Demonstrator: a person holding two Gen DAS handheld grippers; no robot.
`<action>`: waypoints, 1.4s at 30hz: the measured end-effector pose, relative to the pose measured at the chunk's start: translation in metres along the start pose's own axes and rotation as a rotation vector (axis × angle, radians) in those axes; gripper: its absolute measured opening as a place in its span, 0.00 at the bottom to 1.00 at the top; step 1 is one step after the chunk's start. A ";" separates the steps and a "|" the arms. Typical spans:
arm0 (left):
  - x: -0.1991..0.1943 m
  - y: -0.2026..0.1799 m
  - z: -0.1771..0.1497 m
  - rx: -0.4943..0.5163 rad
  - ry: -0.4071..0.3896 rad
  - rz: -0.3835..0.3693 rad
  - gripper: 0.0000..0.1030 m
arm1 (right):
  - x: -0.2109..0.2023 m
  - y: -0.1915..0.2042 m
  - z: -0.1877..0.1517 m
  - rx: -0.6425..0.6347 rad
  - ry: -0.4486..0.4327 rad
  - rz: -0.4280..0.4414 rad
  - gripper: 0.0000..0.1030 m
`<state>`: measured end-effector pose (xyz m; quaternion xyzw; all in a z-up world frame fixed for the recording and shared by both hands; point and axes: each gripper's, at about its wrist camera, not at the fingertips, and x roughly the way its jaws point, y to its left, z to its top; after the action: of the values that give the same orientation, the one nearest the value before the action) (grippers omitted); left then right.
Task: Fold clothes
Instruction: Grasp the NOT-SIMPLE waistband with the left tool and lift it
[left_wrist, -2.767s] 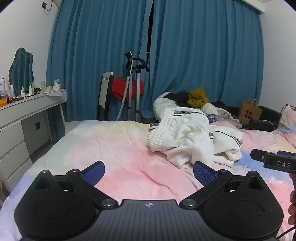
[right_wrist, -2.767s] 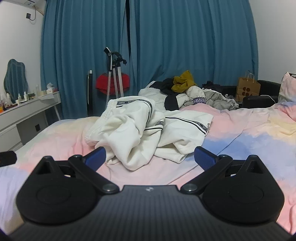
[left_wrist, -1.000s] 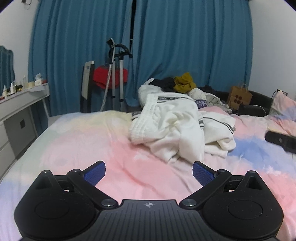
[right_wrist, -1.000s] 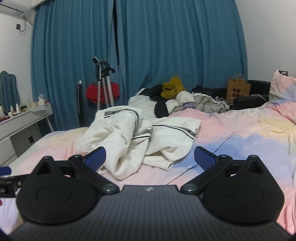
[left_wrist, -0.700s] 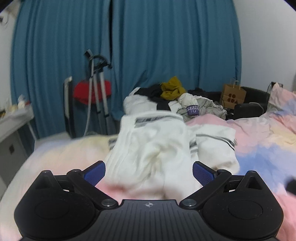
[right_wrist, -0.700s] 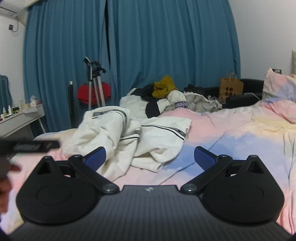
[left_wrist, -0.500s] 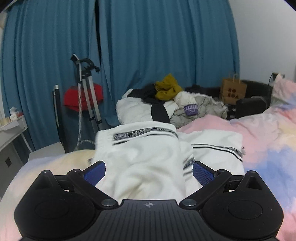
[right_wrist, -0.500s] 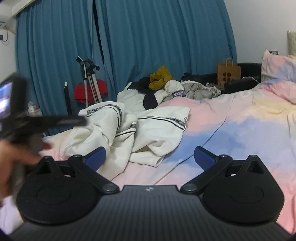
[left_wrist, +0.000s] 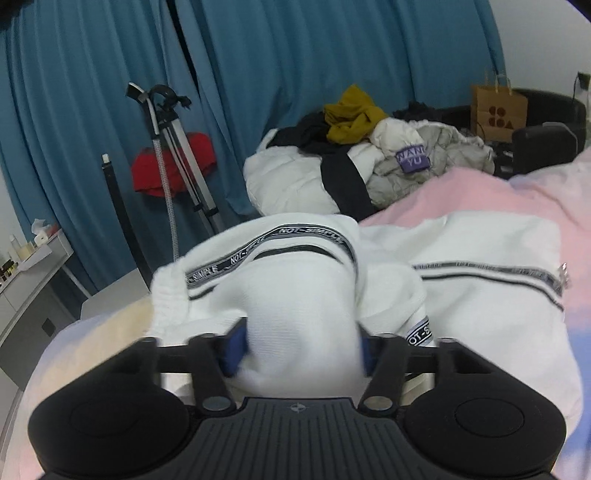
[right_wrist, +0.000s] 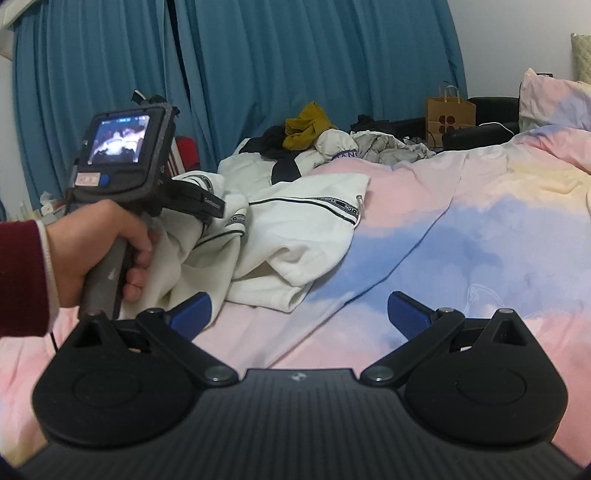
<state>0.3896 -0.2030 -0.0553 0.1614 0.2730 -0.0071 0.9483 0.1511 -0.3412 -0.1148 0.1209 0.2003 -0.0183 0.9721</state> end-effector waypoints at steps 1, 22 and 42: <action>-0.009 0.006 0.000 -0.009 -0.011 0.000 0.43 | 0.002 0.000 -0.001 -0.003 0.001 -0.001 1.00; -0.255 0.231 -0.196 -0.379 -0.021 -0.014 0.39 | -0.056 0.043 0.002 -0.098 -0.078 0.123 1.00; -0.315 0.226 -0.233 -0.531 -0.129 -0.102 0.83 | -0.049 0.063 -0.010 -0.062 0.066 0.215 1.00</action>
<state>0.0241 0.0599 -0.0096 -0.1073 0.2121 0.0067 0.9713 0.1079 -0.2784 -0.0905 0.1120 0.2186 0.0961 0.9646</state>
